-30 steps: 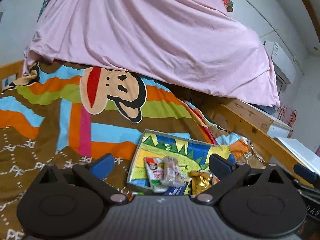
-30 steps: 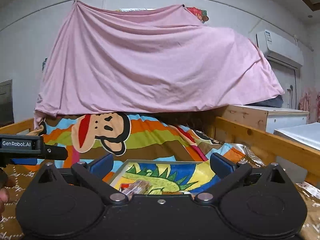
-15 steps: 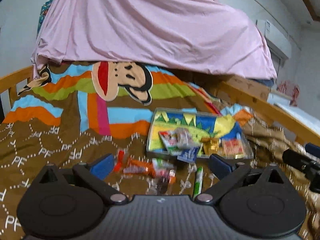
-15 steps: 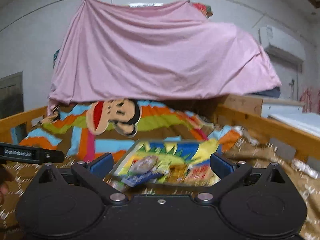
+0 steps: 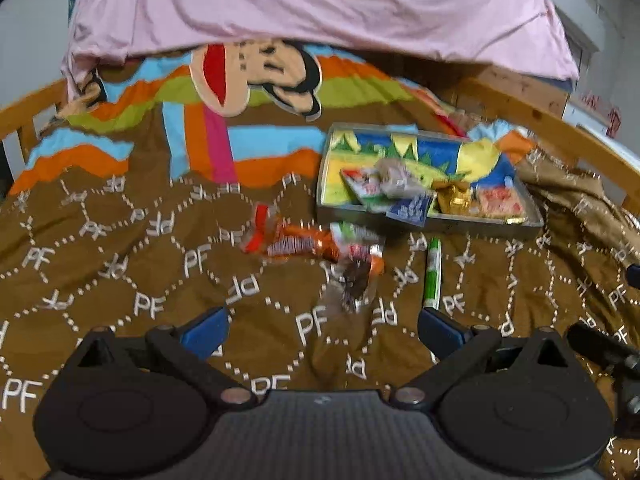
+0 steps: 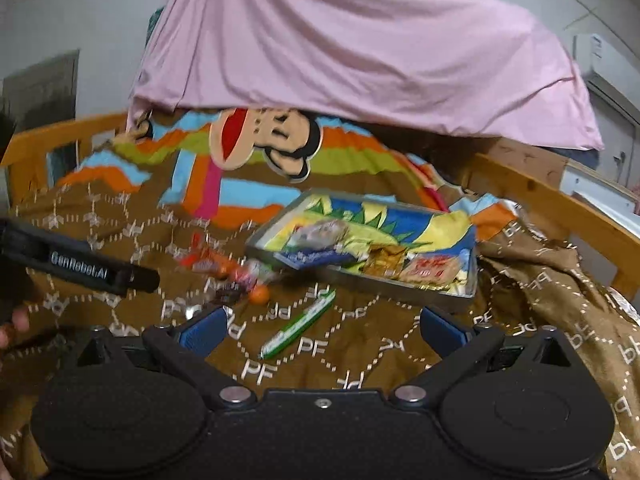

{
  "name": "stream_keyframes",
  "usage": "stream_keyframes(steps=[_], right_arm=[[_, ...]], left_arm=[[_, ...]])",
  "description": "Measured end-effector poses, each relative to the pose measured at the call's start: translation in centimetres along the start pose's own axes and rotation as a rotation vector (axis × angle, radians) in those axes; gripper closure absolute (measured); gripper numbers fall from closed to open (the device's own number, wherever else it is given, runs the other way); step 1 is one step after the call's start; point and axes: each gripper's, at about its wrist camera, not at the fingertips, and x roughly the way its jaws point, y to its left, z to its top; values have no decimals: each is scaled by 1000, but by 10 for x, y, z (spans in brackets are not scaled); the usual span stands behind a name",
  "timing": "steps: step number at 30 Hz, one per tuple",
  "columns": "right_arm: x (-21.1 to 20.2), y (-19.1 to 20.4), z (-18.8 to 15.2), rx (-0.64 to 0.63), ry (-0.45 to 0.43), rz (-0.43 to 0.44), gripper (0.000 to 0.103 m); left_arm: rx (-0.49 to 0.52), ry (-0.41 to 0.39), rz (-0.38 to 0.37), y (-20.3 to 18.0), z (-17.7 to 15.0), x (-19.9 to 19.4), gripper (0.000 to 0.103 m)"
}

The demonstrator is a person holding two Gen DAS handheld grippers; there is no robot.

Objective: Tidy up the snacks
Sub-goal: 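Withdraw both grippers and move them toward the green sausage stick and jerky pack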

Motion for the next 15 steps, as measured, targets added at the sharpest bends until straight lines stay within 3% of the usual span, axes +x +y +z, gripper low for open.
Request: stream_keyframes(steps=[10,15], right_arm=[[63,19,-13,-70,85,-6,1],[85,23,-18,-63,109,-15,1]], left_arm=[[26,85,27,8,5,42,1],[40,72,24,11,14,54,1]])
